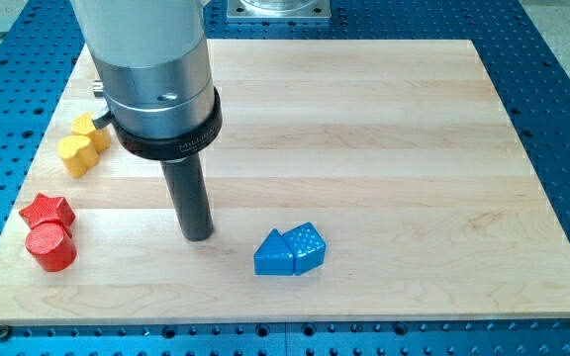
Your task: Move the arm parallel to the red blocks
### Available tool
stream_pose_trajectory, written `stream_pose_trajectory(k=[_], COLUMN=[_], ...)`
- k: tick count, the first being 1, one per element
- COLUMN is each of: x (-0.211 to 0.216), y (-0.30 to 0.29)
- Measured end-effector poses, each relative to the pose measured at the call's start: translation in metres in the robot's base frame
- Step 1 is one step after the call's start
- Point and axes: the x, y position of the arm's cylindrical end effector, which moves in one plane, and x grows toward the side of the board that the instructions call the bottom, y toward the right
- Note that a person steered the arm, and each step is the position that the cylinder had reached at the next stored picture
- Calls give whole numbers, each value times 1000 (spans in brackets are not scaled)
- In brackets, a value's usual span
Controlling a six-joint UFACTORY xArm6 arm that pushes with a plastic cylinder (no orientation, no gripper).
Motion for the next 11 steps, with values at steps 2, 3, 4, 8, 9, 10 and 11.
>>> stream_pose_trajectory(k=[2, 3, 4, 8, 9, 10, 11], x=[-1, -1, 0, 6, 0, -12, -4], y=[0, 0, -4, -93, -73, -21, 2])
